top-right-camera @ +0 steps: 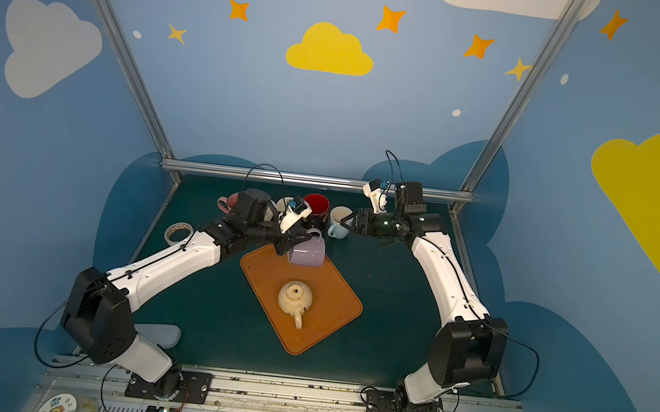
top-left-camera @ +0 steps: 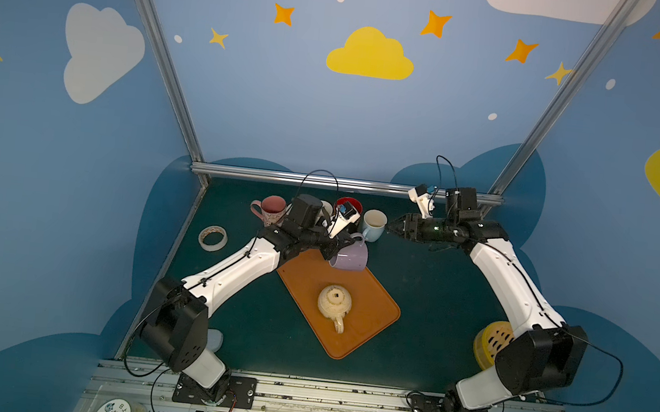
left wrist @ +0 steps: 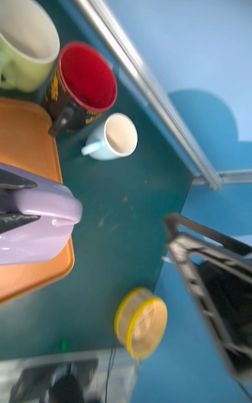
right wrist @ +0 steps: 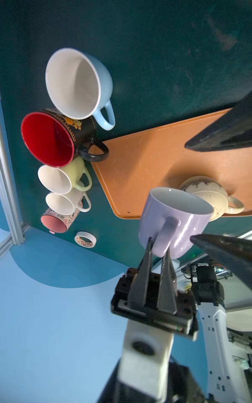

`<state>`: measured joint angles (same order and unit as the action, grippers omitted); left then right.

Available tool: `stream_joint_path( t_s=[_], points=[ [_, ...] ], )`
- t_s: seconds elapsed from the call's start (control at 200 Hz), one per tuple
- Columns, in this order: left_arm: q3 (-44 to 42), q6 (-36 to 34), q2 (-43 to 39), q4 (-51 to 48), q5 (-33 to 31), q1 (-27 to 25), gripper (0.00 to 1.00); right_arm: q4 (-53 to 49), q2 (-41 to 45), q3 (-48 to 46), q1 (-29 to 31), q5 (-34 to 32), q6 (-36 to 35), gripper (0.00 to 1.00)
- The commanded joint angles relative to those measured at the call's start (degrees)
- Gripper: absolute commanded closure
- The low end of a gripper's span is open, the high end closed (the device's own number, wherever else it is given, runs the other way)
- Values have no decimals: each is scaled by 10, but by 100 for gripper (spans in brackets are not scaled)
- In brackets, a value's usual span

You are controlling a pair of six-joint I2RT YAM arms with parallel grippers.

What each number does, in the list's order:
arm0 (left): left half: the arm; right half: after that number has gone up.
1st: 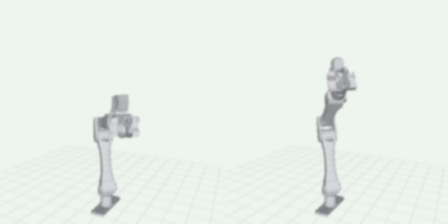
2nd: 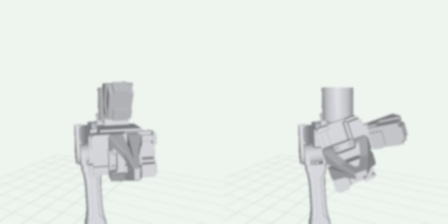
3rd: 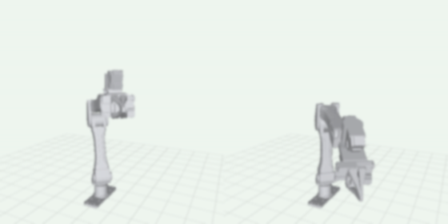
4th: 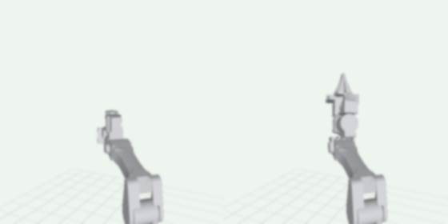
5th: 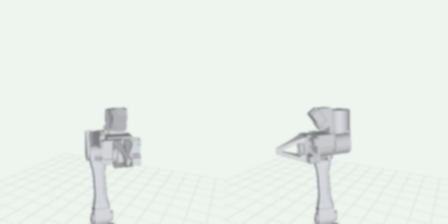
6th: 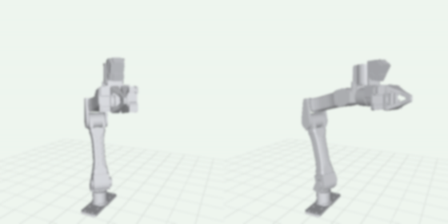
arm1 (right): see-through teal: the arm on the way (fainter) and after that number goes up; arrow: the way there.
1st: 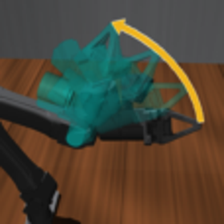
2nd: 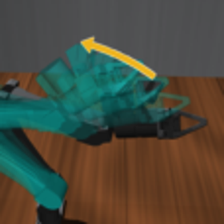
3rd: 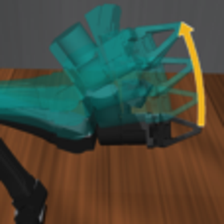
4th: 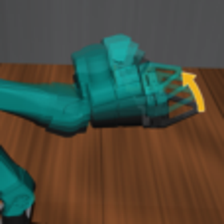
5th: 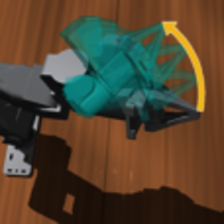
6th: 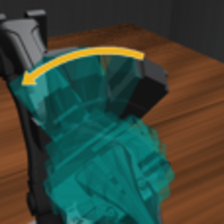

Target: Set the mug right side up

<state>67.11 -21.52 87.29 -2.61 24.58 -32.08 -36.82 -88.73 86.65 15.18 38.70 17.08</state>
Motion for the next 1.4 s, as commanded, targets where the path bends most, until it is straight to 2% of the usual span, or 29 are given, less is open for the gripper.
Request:
stream_joint_path(
  t_s=[0.0,0.105,0.23,0.391,0.531,0.791,1.056,1.392],
  points=[
    [-41,-57,-30,220,-168,-22,96,18,30,-6,-9,-10,132,46],
    [-71,-156,-25,310,-249,-47,96,31,47,-26,-18,11,202,47],
    [-89,-282,-1,416,-297,-74,96,64,67,-68,-21,32,262,46],
    [-95,-432,40,519,-313,-103,96,95,75,-118,-21,67,307,46],
    [-94,-527,66,549,-311,-121,96,141,71,-141,-21,87,353,45],
    [-95,-584,74,563,-318,-133,96,235,45,-147,-26,94,454,44],
    [-81,-600,75,548,-307,-136,96,329,23,-176,-26,96,561,46],
    [-76,-611,87,551,-309,-138,96,379,12,-192,-14,98,623,51]
  ],
)
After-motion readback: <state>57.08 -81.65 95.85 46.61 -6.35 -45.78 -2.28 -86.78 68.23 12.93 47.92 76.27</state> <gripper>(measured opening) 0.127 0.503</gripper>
